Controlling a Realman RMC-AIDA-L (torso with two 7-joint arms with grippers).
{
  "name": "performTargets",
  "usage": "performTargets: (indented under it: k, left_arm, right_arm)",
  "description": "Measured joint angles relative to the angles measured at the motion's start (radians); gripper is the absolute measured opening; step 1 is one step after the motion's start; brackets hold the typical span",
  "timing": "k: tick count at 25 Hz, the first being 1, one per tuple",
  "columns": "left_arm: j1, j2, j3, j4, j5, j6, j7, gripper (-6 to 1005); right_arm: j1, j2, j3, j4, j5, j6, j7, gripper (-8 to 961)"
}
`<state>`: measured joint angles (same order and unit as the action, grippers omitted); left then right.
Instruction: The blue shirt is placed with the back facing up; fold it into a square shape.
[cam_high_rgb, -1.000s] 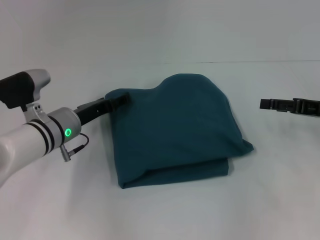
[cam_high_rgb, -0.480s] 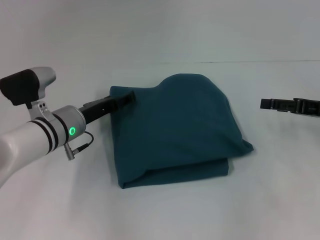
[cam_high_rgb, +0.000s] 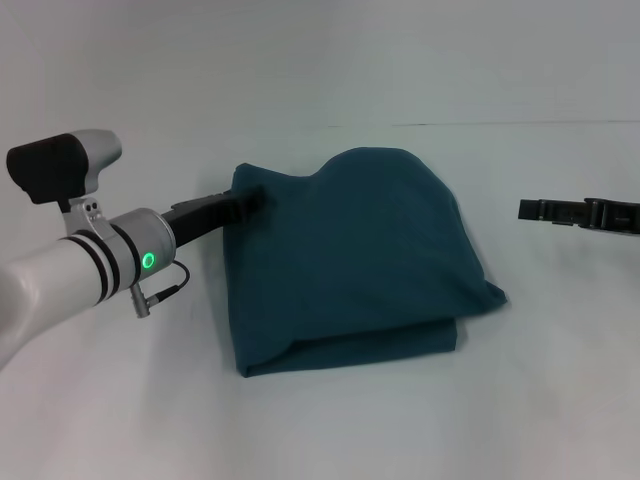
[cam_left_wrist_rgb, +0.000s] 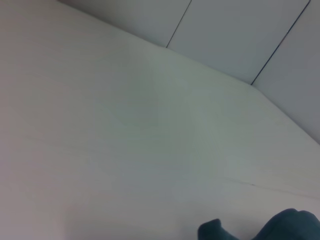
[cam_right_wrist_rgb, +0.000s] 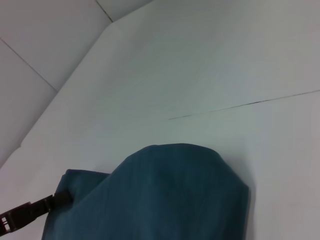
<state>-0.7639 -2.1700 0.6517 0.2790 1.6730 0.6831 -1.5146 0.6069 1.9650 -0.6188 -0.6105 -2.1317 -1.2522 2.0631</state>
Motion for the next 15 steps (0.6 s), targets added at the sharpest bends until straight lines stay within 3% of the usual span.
performTargets:
  k: [9,13,15]
  left_arm:
    - [-0.002,0.001,-0.002,0.036,-0.002,0.004,-0.002,164]
    - [-0.005,0.005,0.002,0.045,-0.002,0.006,-0.007,17]
    - [-0.008,0.006,0.003,0.045,-0.002,0.006,-0.008,16]
  right_arm:
    - [-0.003,0.000,-0.017,0.012,-0.002,-0.021,-0.001,825]
    - [-0.004,0.011,-0.041,0.015,-0.002,-0.023,-0.001,825]
    - [-0.004,0.017,-0.052,0.015,-0.002,-0.023,-0.001,826]
